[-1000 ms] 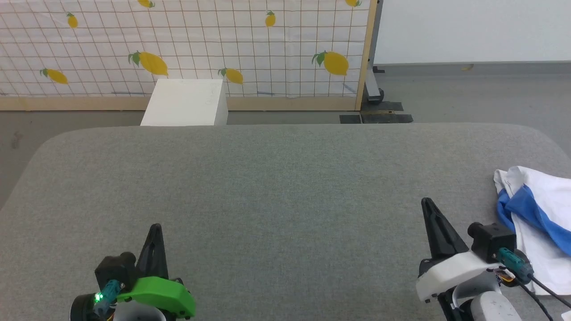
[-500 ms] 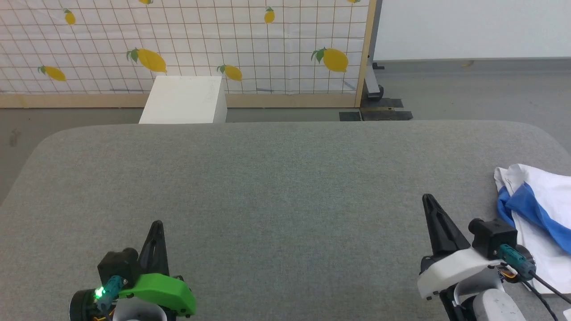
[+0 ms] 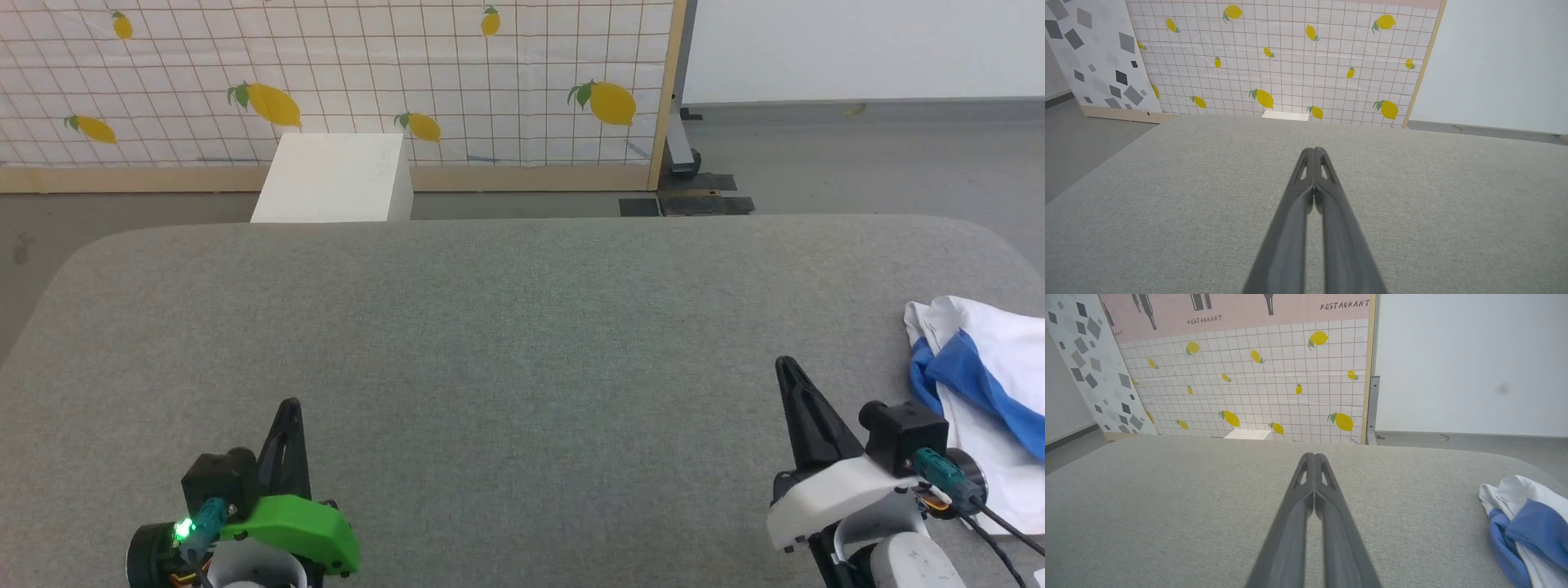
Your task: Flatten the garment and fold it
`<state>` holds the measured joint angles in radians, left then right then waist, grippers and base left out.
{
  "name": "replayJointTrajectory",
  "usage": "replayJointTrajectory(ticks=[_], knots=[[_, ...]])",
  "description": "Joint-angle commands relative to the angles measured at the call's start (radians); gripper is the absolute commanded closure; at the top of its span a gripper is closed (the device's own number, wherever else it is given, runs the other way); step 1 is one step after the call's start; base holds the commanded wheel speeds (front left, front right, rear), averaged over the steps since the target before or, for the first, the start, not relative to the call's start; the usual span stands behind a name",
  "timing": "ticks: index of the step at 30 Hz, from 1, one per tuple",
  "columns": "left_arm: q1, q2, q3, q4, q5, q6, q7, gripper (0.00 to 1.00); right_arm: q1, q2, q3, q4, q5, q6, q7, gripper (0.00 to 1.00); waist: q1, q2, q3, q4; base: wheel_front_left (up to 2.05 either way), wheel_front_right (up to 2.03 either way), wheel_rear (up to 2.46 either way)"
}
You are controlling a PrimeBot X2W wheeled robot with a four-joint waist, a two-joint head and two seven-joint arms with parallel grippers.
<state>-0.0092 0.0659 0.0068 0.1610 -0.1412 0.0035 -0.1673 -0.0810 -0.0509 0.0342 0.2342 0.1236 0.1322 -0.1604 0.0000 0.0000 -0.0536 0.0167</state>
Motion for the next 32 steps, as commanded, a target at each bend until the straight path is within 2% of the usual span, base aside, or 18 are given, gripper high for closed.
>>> replayJointTrajectory(ticks=[1, 32], knots=[[0.003, -0.004, -0.001, -0.009, 0.014, -0.001, 0.007, 1.00, 0.014, 0.000, -0.003, -0.013, -0.009, -0.001, 0.007, 1.00, 0.0000, 0.0000, 0.001, 0.000, 0.00, 0.00, 0.00], [0.005, -0.008, -0.003, -0.066, 0.062, -0.002, 0.068, 1.00, 0.040, 0.000, -0.015, -0.097, -0.052, -0.001, 0.065, 1.00, 0.0000, 0.0000, 0.021, -0.007, 0.00, 0.00, 0.00]])
